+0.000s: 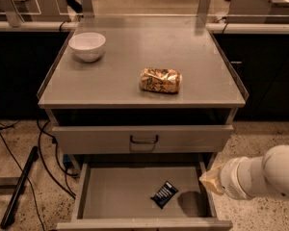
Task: Pick rxbar blueberry from middle drawer and place on counter
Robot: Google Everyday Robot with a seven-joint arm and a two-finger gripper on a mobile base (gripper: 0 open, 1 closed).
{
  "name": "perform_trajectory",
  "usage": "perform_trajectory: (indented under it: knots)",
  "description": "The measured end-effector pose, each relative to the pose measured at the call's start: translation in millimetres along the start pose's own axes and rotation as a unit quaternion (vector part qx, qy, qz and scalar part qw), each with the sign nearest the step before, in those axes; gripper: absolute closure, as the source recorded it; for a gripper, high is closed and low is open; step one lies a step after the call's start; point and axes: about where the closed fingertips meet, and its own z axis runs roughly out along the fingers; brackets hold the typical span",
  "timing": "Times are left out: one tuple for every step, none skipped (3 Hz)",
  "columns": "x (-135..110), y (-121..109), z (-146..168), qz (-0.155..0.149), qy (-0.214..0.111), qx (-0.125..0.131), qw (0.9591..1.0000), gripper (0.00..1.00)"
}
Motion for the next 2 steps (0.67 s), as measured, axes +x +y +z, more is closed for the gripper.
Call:
perform_trajectory:
  knots:
    - [8, 6, 35, -0.003, -0.033, 0.012, 0.9994, 1.00]
    - [19, 20, 87, -0.035, -0.040, 0.009, 0.9986, 1.00]
